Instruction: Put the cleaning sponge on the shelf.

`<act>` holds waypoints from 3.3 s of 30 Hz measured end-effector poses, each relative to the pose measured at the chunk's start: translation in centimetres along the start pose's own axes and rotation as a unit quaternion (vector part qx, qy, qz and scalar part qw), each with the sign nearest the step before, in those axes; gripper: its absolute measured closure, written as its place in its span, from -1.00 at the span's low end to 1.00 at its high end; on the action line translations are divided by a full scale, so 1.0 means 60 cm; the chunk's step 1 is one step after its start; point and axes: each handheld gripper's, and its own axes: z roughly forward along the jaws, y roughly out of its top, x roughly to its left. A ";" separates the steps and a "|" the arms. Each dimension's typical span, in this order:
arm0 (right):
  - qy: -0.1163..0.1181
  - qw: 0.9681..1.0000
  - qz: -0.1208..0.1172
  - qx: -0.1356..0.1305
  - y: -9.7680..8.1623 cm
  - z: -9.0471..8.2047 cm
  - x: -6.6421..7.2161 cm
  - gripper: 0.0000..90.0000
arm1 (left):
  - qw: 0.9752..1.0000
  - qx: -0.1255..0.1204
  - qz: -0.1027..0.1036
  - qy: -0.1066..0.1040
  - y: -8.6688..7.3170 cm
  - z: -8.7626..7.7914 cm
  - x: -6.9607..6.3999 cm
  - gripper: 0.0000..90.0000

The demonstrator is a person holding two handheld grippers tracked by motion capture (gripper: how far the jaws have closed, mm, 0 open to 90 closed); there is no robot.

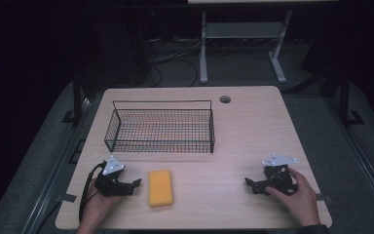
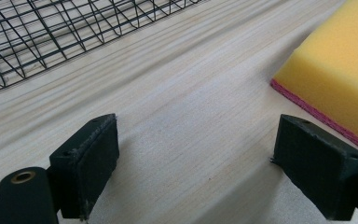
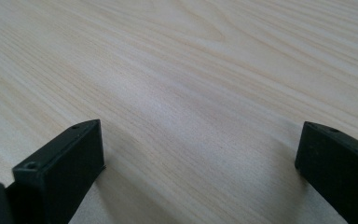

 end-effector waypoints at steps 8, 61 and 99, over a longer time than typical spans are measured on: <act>0.000 1.000 0.000 -0.001 0.000 0.000 0.000 -0.99 | 1.000 0.004 -0.001 0.001 0.001 -0.004 0.002 -0.64; 0.000 1.000 0.001 -0.001 0.000 0.000 0.000 -0.99 | 0.988 0.119 0.037 -0.090 0.087 -0.007 -0.054 0.99; 0.000 1.000 0.000 -0.001 0.000 0.000 0.000 -0.99 | 0.984 0.124 0.060 -0.111 0.130 0.038 -0.087 0.99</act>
